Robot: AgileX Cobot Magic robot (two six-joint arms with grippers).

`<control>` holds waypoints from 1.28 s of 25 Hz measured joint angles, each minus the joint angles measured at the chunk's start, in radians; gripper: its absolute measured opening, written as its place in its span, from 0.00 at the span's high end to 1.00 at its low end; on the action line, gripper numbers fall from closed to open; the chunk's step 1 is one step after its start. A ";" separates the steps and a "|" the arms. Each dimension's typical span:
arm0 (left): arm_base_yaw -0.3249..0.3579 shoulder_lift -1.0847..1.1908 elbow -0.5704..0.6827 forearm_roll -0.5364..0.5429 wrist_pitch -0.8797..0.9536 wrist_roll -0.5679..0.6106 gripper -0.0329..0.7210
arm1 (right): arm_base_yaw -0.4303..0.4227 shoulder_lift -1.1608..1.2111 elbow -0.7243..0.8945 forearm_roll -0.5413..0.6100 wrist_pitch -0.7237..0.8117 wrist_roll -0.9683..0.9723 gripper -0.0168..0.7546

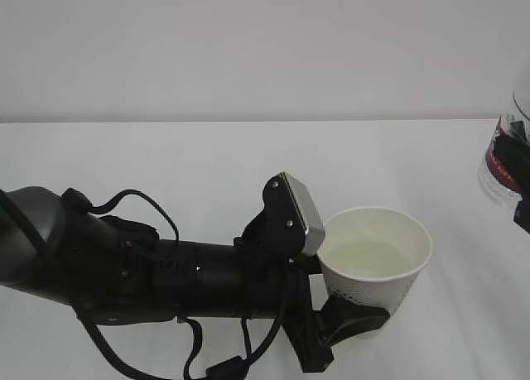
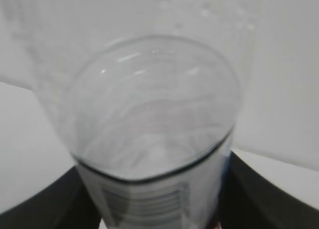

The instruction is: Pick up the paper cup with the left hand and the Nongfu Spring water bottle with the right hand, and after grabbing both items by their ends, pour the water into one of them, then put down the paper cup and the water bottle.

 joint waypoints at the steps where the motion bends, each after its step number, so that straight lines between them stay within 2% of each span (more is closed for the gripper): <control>1: 0.000 0.000 0.000 0.000 -0.004 0.000 0.28 | 0.000 0.000 0.011 0.015 0.000 0.000 0.38; 9: 0.000 0.000 0.000 -0.006 -0.013 0.026 0.28 | 0.000 0.000 0.081 0.224 0.002 0.005 0.38; 13: 0.000 0.000 0.000 -0.043 -0.014 0.049 0.28 | 0.000 0.061 0.083 0.237 -0.056 0.011 0.38; 21: 0.000 0.000 0.000 -0.054 -0.014 0.087 0.28 | 0.000 0.292 0.081 0.237 -0.310 0.055 0.38; 26: 0.000 0.000 0.000 -0.056 -0.012 0.090 0.28 | 0.000 0.413 0.064 0.237 -0.319 0.074 0.38; 32: 0.000 0.000 0.000 -0.061 -0.012 0.090 0.28 | 0.000 0.443 0.033 0.237 -0.324 0.085 0.38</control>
